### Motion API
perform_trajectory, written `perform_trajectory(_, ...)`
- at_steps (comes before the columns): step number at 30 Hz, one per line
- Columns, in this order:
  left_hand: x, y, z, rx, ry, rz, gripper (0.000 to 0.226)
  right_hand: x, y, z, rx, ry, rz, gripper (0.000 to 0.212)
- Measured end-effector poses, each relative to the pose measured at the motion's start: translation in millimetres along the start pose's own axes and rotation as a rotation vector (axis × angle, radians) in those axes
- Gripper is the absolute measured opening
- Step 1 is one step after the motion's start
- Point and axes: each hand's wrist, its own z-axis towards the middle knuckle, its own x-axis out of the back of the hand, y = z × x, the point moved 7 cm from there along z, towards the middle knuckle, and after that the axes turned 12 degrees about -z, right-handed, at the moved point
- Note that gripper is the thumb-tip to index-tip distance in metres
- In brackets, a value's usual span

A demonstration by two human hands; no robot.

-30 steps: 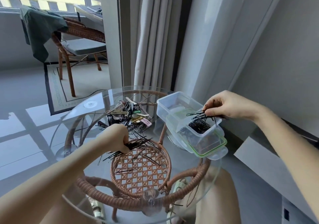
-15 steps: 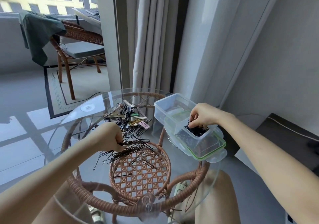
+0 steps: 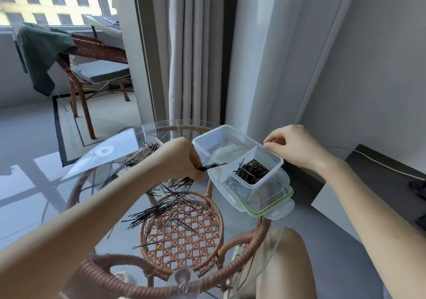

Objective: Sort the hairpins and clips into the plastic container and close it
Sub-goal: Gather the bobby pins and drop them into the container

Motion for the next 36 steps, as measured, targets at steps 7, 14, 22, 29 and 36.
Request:
perform_trajectory(7, -36, 87, 61, -0.068, 0.01, 0.212, 0.025, 21, 6, -21, -0.001, 0.066, 0.074, 0.012)
perform_trajectory(14, -87, 111, 87, -0.011, -0.232, 0.37, 0.038, 28, 10, -28, -0.005, 0.059, 0.082, 0.011)
perform_trajectory(22, -51, 83, 79, 0.022, -0.24, 0.034, 0.033, 33, -13, -34, 0.042, 0.139, 0.143, 0.013)
perform_trajectory(29, 28, -7, -13, -0.051, 0.017, 0.189, 0.023, -39, -97, -73, 0.273, -0.277, 0.101, 0.037)
perform_trajectory(36, -9, -142, -106, 0.354, -0.043, 0.273, 0.083, -135, -123, -75, 0.226, -0.473, -0.109, 0.093)
